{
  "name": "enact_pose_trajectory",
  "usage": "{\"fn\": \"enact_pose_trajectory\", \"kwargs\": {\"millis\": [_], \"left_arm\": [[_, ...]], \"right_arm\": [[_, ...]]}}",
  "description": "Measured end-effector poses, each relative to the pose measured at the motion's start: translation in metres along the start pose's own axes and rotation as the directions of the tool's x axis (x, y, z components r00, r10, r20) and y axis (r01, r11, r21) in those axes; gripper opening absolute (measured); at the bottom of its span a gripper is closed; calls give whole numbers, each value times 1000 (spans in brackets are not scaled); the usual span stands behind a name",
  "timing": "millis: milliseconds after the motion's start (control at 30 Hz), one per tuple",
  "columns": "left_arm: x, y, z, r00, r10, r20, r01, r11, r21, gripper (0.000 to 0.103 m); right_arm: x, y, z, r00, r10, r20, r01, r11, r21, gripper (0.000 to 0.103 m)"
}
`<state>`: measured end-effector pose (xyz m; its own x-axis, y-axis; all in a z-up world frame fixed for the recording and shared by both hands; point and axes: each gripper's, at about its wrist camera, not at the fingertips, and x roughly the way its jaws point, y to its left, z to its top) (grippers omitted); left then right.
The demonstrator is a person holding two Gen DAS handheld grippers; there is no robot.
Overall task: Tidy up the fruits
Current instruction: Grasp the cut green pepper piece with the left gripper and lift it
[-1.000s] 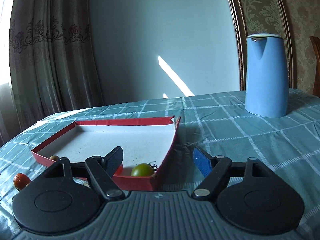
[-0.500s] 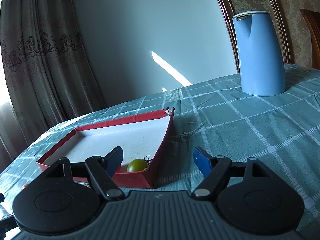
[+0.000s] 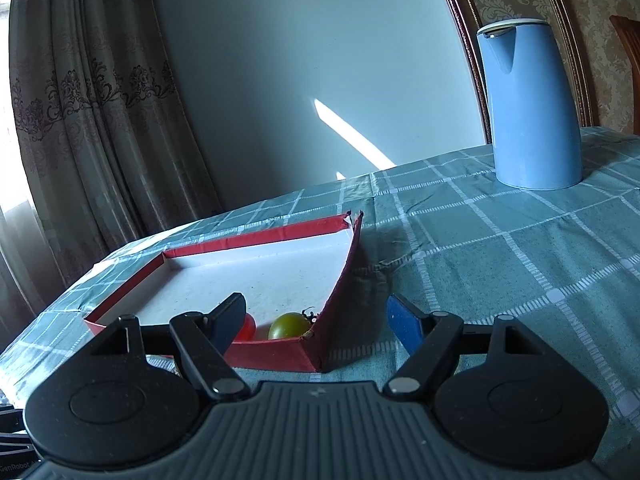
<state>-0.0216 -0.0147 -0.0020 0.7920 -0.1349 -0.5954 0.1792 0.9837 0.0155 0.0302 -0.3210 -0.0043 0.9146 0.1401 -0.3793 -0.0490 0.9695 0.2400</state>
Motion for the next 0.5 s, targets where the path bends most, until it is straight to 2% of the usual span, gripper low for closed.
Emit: {"fn": "enact_pose_trajectory", "kwargs": {"millis": [233, 500], "left_arm": [[-8, -2, 0, 1000, 5, 23, -5, 1000, -7, 27], [-35, -12, 19, 993, -14, 114, 11, 1000, 22, 27]], "right_arm": [[-1, 0, 0, 1000, 3, 7, -3, 1000, 1, 78], [-1, 0, 0, 1000, 7, 3, -7, 1000, 2, 78]]}}
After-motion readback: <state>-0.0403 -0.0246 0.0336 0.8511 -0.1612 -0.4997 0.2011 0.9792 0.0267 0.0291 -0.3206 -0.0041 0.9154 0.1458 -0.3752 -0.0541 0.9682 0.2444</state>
